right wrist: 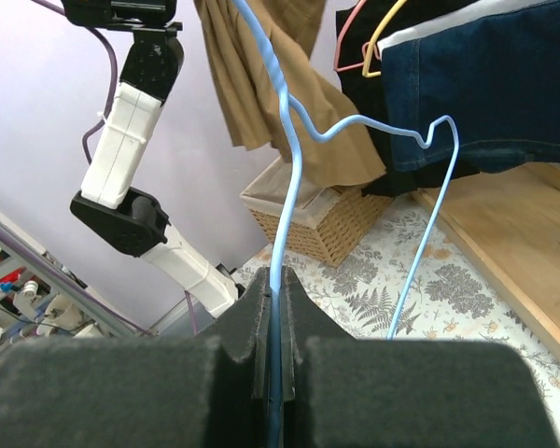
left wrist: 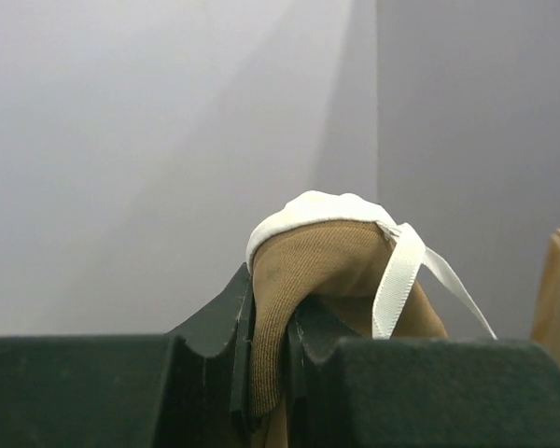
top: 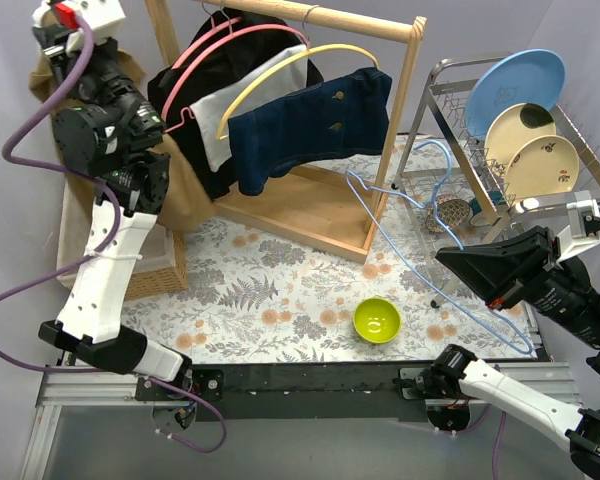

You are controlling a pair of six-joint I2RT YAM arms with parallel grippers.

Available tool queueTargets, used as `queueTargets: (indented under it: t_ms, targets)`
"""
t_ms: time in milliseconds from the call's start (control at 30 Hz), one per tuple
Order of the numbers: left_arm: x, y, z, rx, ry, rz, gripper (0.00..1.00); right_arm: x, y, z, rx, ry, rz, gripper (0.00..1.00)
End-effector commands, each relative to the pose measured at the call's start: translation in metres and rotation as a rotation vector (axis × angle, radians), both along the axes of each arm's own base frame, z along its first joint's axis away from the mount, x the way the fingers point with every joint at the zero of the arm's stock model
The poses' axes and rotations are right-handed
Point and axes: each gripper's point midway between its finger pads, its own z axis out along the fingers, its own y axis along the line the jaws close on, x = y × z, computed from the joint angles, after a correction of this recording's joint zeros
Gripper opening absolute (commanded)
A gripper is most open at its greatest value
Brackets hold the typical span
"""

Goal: Place the skirt on the hanger

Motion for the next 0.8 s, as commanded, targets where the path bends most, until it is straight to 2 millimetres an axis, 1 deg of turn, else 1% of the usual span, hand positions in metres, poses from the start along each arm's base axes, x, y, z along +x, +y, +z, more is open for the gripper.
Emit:
queueTargets:
  t_ms: [0, 33, 67, 100, 167, 200, 233, 267, 300, 333, 367, 400, 433, 467, 500, 533, 567, 600, 633, 667, 733, 767]
  targets:
    - [-0.013, 0.031, 0.022, -0.022, -0.133, 0.049, 0.00, -0.004, 0.002, 0.019, 0.055, -0.070, 0.022, 0.01]
    - [-0.004, 0.036, 0.013, -0.022, -0.096, 0.065, 0.00, -0.004, 0.002, 0.019, 0.059, -0.068, 0.026, 0.01]
    - [0.013, 0.040, -0.007, -0.026, -0.048, 0.079, 0.00, -0.002, 0.004, 0.015, 0.053, -0.062, 0.027, 0.01]
    - [0.015, 0.060, -0.017, -0.072, -0.073, 0.104, 0.00, -0.001, 0.006, 0.013, 0.047, -0.058, 0.028, 0.01]
    - [0.037, 0.078, -0.047, -0.098, -0.016, 0.098, 0.00, -0.001, 0.009, 0.012, 0.029, -0.051, 0.036, 0.01]
    - [0.046, 0.103, -0.068, -0.161, -0.032, 0.122, 0.00, 0.000, 0.011, 0.011, 0.020, -0.048, 0.040, 0.01]
    - [0.061, 0.110, -0.090, -0.175, 0.028, 0.128, 0.00, -0.001, 0.012, 0.012, 0.017, -0.048, 0.049, 0.01]
    - [0.061, 0.131, -0.102, -0.191, 0.045, 0.179, 0.00, -0.001, 0.013, 0.011, 0.013, -0.047, 0.053, 0.01]
    - [0.064, 0.149, -0.120, -0.214, 0.068, 0.227, 0.00, 0.000, 0.015, 0.010, 0.009, -0.047, 0.056, 0.01]
    - [0.073, 0.154, -0.136, -0.247, 0.084, 0.219, 0.00, 0.002, 0.017, 0.009, 0.005, -0.043, 0.056, 0.01]
    - [0.077, 0.159, -0.147, -0.266, 0.090, 0.212, 0.00, 0.004, 0.018, 0.006, -0.001, -0.040, 0.054, 0.01]
    - [0.088, 0.157, -0.160, -0.278, 0.114, 0.177, 0.00, 0.004, 0.019, 0.005, -0.002, -0.042, 0.052, 0.01]
    - [0.098, 0.154, -0.190, -0.328, 0.160, 0.146, 0.00, 0.006, 0.020, 0.005, 0.002, -0.045, 0.049, 0.01]
    - [0.104, 0.152, -0.211, -0.358, 0.197, 0.127, 0.00, 0.011, 0.023, -0.003, -0.008, -0.033, 0.040, 0.01]
    - [0.110, 0.144, -0.234, -0.391, 0.256, 0.074, 0.03, 0.010, 0.023, -0.004, -0.003, -0.035, 0.041, 0.01]
    - [0.115, 0.139, -0.276, -0.454, 0.301, 0.049, 0.11, 0.013, 0.025, -0.005, 0.000, -0.037, 0.038, 0.01]
    - [0.110, 0.134, -0.285, -0.473, 0.304, 0.022, 0.17, 0.015, 0.027, -0.010, -0.007, -0.029, 0.037, 0.01]
    - [0.111, 0.128, -0.302, -0.504, 0.318, -0.011, 0.24, 0.016, 0.028, -0.012, -0.010, -0.024, 0.037, 0.01]
    - [0.106, 0.124, -0.342, -0.556, 0.359, -0.009, 0.26, 0.017, 0.029, -0.013, -0.015, -0.020, 0.037, 0.01]
    - [0.101, 0.121, -0.349, -0.571, 0.357, -0.024, 0.27, 0.018, 0.031, -0.016, -0.018, -0.015, 0.039, 0.01]
    - [0.099, 0.111, -0.381, -0.611, 0.418, -0.071, 0.29, 0.019, 0.030, -0.016, -0.018, -0.018, 0.032, 0.01]
    - [0.094, 0.106, -0.409, -0.657, 0.453, -0.071, 0.31, 0.020, 0.031, -0.017, -0.021, -0.017, 0.030, 0.01]
